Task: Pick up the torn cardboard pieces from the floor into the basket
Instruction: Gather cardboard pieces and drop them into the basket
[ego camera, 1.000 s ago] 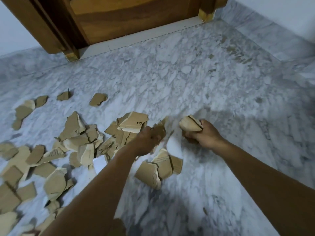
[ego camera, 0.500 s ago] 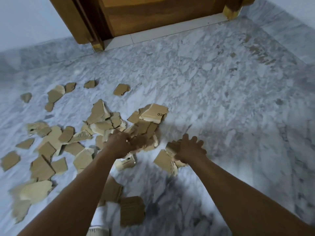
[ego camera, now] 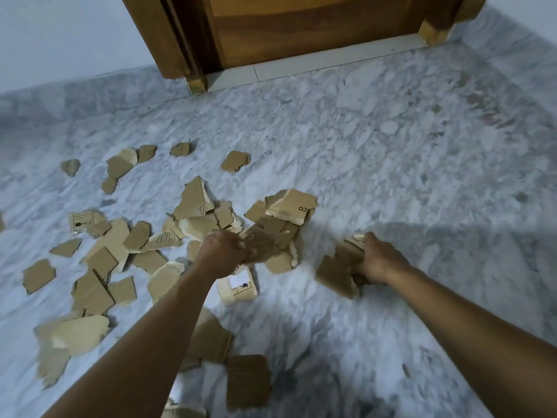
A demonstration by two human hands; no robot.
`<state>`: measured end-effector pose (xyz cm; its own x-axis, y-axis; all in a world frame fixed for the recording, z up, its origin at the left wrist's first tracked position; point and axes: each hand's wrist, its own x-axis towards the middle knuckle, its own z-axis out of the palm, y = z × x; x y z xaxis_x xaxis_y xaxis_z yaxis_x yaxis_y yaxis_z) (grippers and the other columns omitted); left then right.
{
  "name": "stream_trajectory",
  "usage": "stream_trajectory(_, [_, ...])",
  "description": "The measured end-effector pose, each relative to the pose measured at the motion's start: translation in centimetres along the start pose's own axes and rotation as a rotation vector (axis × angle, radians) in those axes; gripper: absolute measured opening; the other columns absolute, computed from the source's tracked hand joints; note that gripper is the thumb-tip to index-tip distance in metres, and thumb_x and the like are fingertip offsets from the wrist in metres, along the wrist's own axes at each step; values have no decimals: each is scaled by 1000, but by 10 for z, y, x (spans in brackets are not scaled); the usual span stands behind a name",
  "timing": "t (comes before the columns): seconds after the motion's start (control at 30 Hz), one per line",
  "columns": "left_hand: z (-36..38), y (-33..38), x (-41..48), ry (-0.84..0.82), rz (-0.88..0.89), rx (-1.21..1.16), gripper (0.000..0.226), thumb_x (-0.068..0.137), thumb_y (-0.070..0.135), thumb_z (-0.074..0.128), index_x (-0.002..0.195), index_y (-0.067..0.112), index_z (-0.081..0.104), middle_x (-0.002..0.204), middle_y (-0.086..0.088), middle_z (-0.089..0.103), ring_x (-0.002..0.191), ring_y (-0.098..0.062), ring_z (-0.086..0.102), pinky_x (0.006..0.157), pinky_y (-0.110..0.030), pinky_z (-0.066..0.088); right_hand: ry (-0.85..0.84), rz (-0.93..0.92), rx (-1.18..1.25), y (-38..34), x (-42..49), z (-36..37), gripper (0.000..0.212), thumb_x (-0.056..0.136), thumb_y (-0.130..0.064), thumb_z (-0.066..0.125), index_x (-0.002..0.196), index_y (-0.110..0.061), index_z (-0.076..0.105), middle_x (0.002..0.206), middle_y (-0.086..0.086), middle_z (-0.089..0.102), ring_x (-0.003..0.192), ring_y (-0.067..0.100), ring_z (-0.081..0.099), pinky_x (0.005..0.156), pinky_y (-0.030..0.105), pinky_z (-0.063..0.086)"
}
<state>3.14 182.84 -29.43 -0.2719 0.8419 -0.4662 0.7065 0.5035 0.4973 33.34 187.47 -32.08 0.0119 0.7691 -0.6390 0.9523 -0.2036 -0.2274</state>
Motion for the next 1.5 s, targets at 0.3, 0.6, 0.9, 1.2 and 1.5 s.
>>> stream_trajectory(0.3, [-7,89,69,-239,196,274,46,82,51,72,89,5,68,77,-5,57,74,-20,55,64,-29,41,135,-80,-13,-6,2,-57,63,86,-45,71,132,-15,40,120,10,60,101,32,60,85,43,53])
stream_trajectory(0.6, [74,89,106,7,110,493,77,78,60,69,139,20,47,139,-8,34,126,-36,35,101,-48,36,4,-23,-9,28,20,-7,56,86,-40,67,130,-13,44,107,7,57,98,28,61,87,41,54])
stream_trajectory(0.9, [72,96,96,115,153,62,74,68,22,85,115,15,29,97,-9,55,82,-29,59,68,-38,46,33,-52,196,49,17,-3,54,81,-42,67,127,-21,48,113,4,64,104,25,63,87,40,54])
stream_trajectory(1.2, [18,106,58,56,101,-433,26,72,24,86,83,6,72,74,-4,74,64,-17,71,47,-20,52,389,-109,452,53,-9,-46,55,69,-52,65,117,-26,54,105,5,68,97,33,65,85,48,55])
stream_trajectory(1.5, [14,66,23,-506,258,216,32,72,36,84,95,15,74,88,-3,74,90,-25,69,88,-41,55,116,72,43,6,-17,-77,54,79,-38,60,127,-19,45,102,4,58,97,30,56,101,48,38])
